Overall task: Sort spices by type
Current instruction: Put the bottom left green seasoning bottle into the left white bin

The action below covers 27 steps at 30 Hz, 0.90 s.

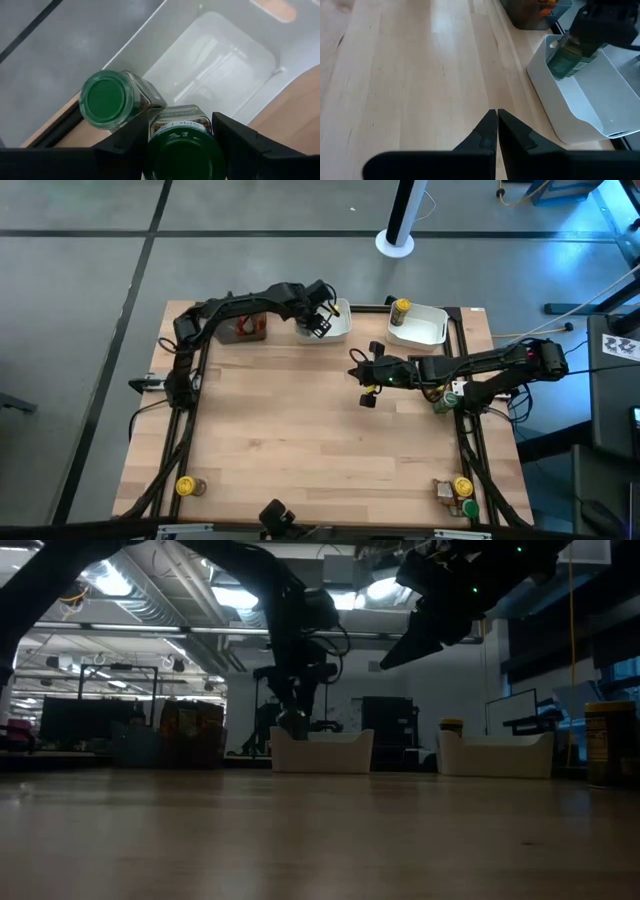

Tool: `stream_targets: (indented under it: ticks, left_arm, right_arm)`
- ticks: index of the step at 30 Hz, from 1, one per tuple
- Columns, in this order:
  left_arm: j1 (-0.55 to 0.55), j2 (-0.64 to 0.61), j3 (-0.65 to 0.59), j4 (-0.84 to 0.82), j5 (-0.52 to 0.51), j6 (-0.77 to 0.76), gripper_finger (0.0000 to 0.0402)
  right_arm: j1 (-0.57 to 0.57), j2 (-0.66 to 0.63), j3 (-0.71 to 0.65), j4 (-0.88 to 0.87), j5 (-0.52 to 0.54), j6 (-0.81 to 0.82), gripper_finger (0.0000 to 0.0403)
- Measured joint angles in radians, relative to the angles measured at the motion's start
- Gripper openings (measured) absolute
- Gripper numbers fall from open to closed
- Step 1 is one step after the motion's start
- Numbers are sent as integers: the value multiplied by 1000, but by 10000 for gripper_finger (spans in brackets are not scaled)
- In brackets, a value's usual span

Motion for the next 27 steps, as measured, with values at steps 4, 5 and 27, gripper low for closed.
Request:
stream_targets:
  ticks: [4, 5, 27]
  left_arm:
    - [0, 24, 0, -10, -4, -10, 183]
    - [0, 30, 0, -15, -4, -10, 183]
    - [0, 35, 0, -49, -3, 33, 232]
  right_arm:
    - [0, 0, 0, -1, 0, 0, 17]
    - [0, 0, 0, -1, 0, 0, 17]
    - [0, 0, 0, -4, 0, 0, 17]
